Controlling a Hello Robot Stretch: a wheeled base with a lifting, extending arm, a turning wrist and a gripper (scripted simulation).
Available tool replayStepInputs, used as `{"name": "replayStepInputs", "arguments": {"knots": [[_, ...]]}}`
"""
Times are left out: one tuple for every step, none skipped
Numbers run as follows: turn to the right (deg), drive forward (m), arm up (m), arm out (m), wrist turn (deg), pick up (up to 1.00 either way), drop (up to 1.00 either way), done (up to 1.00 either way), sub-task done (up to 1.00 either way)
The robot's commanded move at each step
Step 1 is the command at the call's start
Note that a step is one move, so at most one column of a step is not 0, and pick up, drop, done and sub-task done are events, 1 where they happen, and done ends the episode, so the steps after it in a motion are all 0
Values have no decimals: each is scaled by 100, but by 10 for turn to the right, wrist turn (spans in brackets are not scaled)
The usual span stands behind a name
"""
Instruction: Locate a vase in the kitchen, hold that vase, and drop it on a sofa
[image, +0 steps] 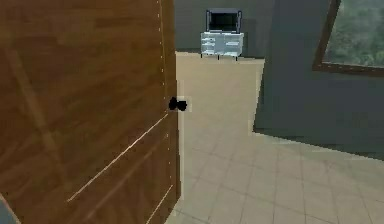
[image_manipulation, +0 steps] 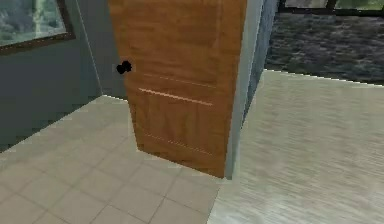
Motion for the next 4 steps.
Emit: {"name": "replayStepInputs", "arguments": {"knots": [[300, 0, 0, 0, 0, 0, 0, 0, 0], [0, 100, 0, 0, 0, 0, 0, 0, 0], [0, 20, 0, 0, 0, 0, 0, 0, 0], [-450, 0, 0, 0, 0, 0, 0, 0, 0]]}}
